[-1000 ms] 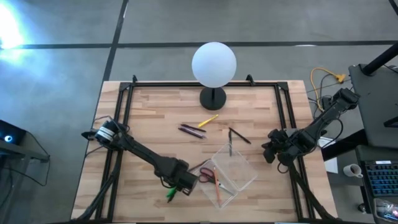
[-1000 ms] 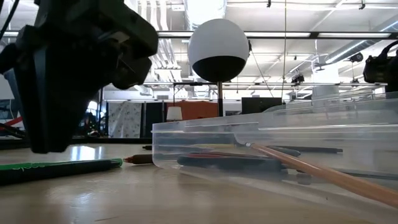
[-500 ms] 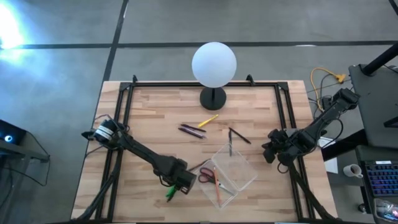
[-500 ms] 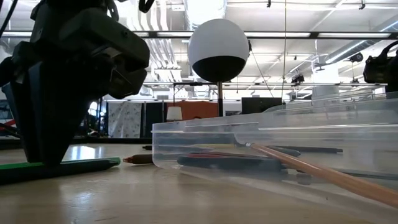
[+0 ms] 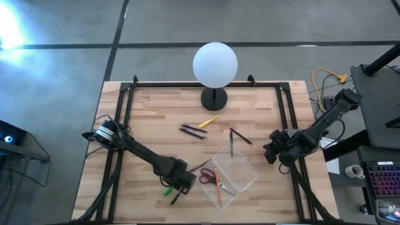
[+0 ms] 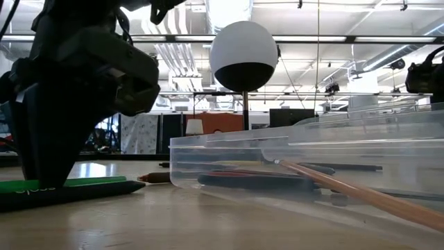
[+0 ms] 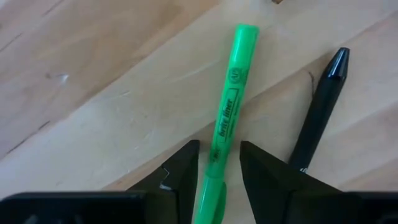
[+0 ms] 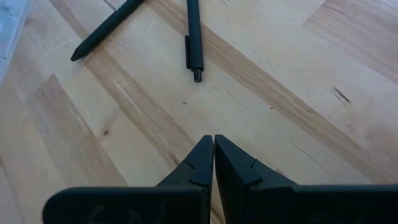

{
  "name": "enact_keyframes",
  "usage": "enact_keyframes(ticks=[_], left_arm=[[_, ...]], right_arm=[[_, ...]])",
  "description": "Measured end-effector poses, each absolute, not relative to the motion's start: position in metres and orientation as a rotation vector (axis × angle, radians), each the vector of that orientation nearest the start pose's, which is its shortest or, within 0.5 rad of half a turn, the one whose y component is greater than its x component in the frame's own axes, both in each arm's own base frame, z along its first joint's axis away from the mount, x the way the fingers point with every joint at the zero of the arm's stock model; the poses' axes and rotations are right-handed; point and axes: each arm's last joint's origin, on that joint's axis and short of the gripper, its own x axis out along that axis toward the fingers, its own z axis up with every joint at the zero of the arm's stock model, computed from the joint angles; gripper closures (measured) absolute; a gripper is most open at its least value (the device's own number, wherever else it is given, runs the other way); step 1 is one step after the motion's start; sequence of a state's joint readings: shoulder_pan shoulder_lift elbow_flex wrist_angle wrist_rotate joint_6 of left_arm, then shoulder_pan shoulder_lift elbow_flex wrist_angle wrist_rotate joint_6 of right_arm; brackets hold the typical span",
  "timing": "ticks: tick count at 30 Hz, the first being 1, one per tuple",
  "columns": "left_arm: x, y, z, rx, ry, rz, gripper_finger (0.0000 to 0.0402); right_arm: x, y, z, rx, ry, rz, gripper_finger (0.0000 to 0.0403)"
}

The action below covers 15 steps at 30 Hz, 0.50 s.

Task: Pick & place school supplies into a supply box
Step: Put the green pen into the supply box

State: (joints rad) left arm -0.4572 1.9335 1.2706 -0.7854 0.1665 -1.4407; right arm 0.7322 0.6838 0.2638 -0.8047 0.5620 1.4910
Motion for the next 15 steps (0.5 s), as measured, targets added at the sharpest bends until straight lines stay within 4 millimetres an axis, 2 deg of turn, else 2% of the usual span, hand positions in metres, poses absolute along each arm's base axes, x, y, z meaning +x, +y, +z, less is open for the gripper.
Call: enact_keyframes(ticks=[5, 11, 15], left_arm=[[0.313, -0.159, 0.145, -0.916, 1.503, 0.611, 0.0312], [0.309, -0.157, 0.140, -0.891, 1.521, 0.615, 0.0385], [0.311, -0.158, 0.146, -0.883, 1.513, 0.605, 0.0388]], right_arm=[[0.080, 0.052, 0.138, 0.630, 0.819, -0.551, 0.0394], [0.080, 0.052, 0.137, 0.631, 0.832, -0.549, 0.0394], [0.080, 0.052, 0.137, 0.631, 0.833, -0.549, 0.0394]])
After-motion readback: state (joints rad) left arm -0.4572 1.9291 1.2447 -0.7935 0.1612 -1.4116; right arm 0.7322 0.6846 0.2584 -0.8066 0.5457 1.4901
